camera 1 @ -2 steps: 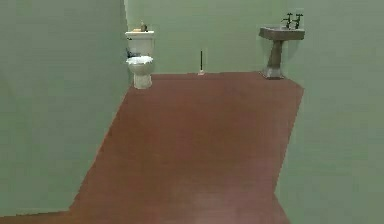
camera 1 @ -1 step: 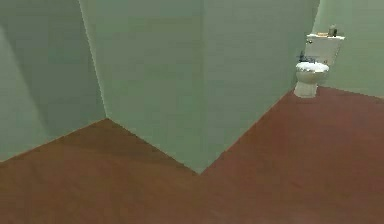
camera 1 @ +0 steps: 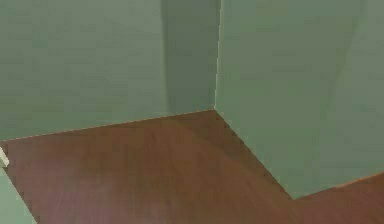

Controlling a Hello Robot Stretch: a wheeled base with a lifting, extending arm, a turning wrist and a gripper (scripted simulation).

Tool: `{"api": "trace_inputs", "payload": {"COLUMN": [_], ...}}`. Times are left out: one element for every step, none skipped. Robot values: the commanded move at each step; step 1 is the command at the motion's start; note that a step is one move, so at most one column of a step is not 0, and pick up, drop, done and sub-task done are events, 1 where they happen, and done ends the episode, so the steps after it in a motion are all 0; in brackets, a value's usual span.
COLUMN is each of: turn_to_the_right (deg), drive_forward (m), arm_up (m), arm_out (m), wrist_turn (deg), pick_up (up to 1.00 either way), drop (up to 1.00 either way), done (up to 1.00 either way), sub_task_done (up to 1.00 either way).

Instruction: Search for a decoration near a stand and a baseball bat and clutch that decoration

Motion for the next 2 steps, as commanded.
{"api": "trace_inputs", "payload": {"turn_to_the_right": [0.0,-12.0], "drive_forward": [1.0,0.0], "arm_up": [0.0,0.0], "arm_out": [0.0,0.0], "wrist_turn": [0.0,0.0], "pick_up": [0.0,0.0], "drop": [0.0,0.0], "done": [0.0,0.0], "sub_task_done": [0.0,0.0]}}
